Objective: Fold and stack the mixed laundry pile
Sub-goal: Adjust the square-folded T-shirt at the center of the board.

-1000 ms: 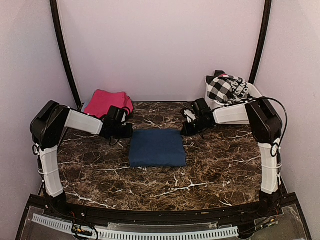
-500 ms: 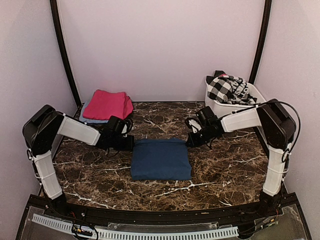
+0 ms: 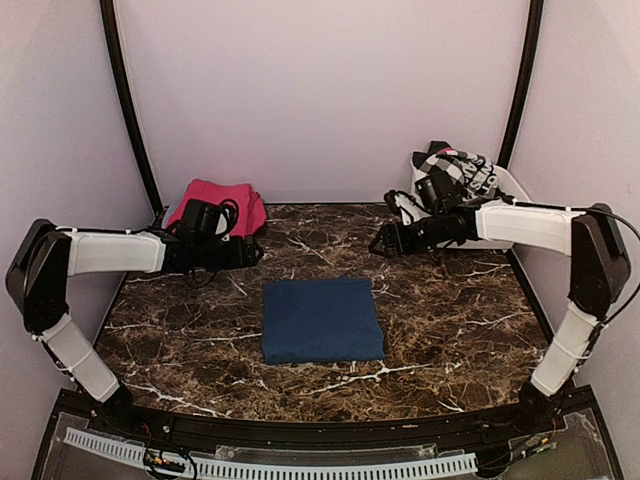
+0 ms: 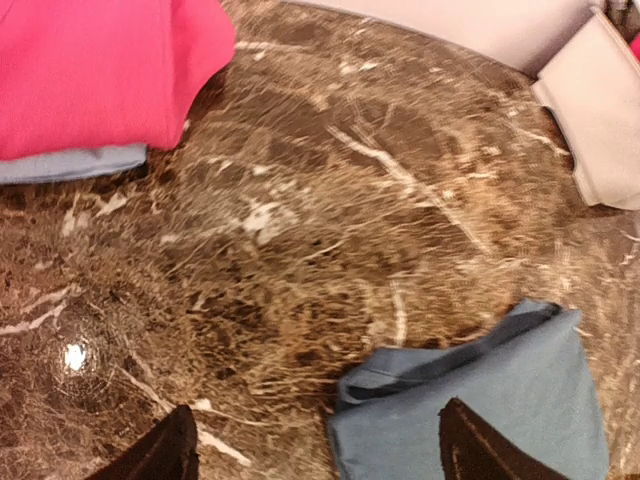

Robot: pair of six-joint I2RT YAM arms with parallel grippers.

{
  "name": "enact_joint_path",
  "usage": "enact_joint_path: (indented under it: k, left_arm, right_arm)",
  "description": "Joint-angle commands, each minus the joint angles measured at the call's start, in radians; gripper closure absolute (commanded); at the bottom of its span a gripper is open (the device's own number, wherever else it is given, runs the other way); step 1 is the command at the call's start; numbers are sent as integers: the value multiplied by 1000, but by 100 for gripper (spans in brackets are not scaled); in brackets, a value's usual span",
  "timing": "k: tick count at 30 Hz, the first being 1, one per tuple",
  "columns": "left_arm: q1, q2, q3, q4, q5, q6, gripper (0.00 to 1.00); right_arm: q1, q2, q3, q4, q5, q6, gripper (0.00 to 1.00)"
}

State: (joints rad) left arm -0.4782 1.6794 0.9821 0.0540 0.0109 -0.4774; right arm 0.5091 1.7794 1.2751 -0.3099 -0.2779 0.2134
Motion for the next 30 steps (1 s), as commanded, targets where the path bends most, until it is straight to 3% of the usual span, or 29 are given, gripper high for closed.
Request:
enact_joint_path:
  k: [1, 7, 8, 9, 14, 18, 25, 30]
  left_arm:
    - [-63, -236, -80, -16, 139, 18, 13]
    - [-258, -349, -240, 125, 407, -108, 1]
    - [-275, -356, -271, 149, 445, -154, 1]
    - [-307, -358, -283, 199, 461, -176, 1]
    - [-356, -295, -364, 423, 571, -359, 1]
    - [-367, -191, -397, 620, 598, -446, 1]
    - [-361, 15, -446, 828, 552, -546, 1]
    - [-290, 101, -534, 931, 504, -588, 1]
  right_arm:
    - [27, -201, -112, 31, -265, 73, 25]
    - [189, -303, -327, 226, -471, 334, 16]
    - [208, -307, -363, 284, -504, 381, 5]
    - [222, -308, -392, 353, -530, 431, 2]
    - [254, -248, -474, 591, -597, 609, 2]
    - [271, -146, -483, 749, -615, 719, 1]
    - [274, 49, -496, 943, -625, 843, 2]
    - [226, 142, -567, 900, -584, 780, 2]
